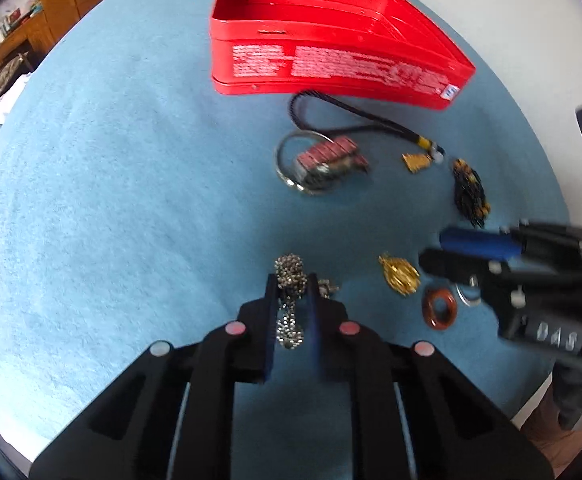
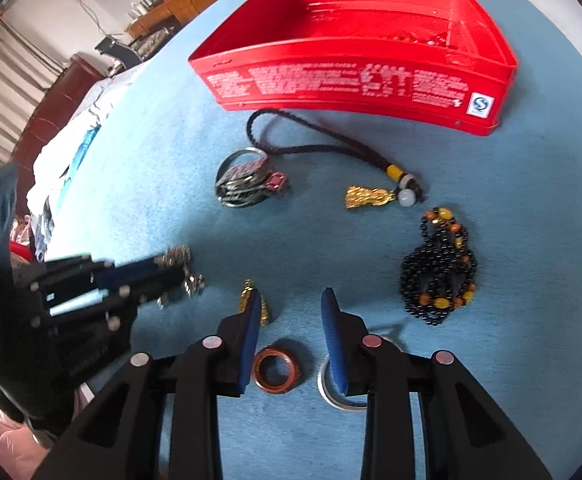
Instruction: Organize jewelry
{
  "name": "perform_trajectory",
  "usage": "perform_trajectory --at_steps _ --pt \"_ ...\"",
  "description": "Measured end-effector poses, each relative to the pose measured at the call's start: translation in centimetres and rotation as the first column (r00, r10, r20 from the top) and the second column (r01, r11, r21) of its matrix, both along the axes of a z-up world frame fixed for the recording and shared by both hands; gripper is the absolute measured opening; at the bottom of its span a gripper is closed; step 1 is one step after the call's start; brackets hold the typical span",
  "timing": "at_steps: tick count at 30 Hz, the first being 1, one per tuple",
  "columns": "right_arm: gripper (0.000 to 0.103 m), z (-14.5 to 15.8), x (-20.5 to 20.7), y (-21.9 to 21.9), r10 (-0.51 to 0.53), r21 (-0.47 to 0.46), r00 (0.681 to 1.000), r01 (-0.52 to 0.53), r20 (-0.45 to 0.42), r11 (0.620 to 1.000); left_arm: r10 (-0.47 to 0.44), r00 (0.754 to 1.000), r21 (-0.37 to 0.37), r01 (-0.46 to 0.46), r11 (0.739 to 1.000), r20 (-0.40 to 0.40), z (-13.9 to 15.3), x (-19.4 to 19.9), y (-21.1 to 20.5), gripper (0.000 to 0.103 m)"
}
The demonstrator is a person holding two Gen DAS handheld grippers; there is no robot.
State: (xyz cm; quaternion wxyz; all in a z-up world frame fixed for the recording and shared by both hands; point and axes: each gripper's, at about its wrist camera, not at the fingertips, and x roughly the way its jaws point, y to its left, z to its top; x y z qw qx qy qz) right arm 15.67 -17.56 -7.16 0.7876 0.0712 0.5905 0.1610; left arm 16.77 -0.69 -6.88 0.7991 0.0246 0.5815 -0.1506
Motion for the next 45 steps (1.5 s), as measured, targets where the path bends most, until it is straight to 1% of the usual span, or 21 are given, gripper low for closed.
perform_trajectory --at_steps 1,3,8,13,15,17,19,21,25,29,31,35,38,45 --pt "0.032 -0.1 0.1 0.2 0.007 0.001 1.000 -0.007 -0.005 1.000 0.004 1.000 -0.002 -0.004 1.000 0.001 -0.1 0.3 0.0 0.012" --pt "0.038 -0.2 0.2 0.5 0.015 0.000 1.000 -0.015 -0.009 1.000 0.006 1.000 -0.003 -0.006 1.000 0.004 -0.1 0.6 -0.1 0.012" --pt "0.043 -0.4 0.4 1.3 0.041 -0.023 0.999 -0.042 -0.016 0.999 0.001 1.000 -0.003 0.000 1.000 0.007 -0.2 0.9 -0.2 0.012" --pt "0.044 -0.4 0.3 2.4 0.079 -0.057 0.997 -0.079 -0.012 0.995 0.001 1.000 -0.011 -0.001 1.000 0.000 -0.4 1.3 -0.4 0.012" --pt "0.044 -0.5 0.0 2.9 0.098 -0.066 0.995 -0.098 -0.009 0.993 0.001 1.000 -0.012 -0.001 1.000 0.000 -0.2 0.7 -0.2 0.012" --pt "0.041 -0.5 -0.3 3.5 0.111 -0.090 0.994 -0.111 0.000 0.990 0.001 1.000 -0.012 -0.001 1.000 0.000 -0.2 0.8 -0.2 0.012" --pt "0.034 -0.5 -0.4 3.6 0.114 -0.116 0.993 -0.112 0.008 0.987 0.000 1.000 -0.012 0.000 1.000 0.000 -0.1 0.6 -0.2 0.012" --pt "0.020 -0.4 -0.3 3.3 0.103 -0.120 0.995 -0.101 0.007 0.988 0.002 1.000 -0.014 -0.002 1.000 -0.001 0.3 0.5 0.2 0.012" --pt "0.019 -0.2 -0.2 2.2 0.077 -0.073 0.997 -0.077 -0.004 0.994 0.007 1.000 -0.015 -0.007 1.000 0.001 0.0 -0.2 0.3 0.012" --pt "0.019 0.5 -0.7 0.9 0.056 -0.049 0.998 -0.055 0.015 0.997 0.010 1.000 -0.022 -0.009 1.000 0.003 0.2 -0.4 0.5 0.012" --pt "0.019 1.3 -0.8 0.2 0.042 -0.042 0.999 -0.041 0.034 0.998 0.012 1.000 -0.031 -0.012 0.999 0.011 0.6 -0.6 0.7 0.012" --pt "0.019 2.8 -1.5 -1.1 0.020 -0.028 0.998 -0.018 0.065 0.999 0.014 0.999 -0.054 -0.011 0.998 0.049 2.0 -1.3 1.1 0.012" --pt "0.019 3.8 -2.2 -2.0 0.006 -0.018 0.996 -0.004 0.087 1.000 0.014 0.997 -0.071 -0.008 0.997 0.082 3.7 -1.9 1.4 0.012" --pt "0.019 4.8 -2.4 -2.6 -0.009 -0.015 0.995 0.011 0.104 1.000 0.014 0.988 -0.099 0.001 0.995 0.155 7.1 -2.9 1.6 0.011"
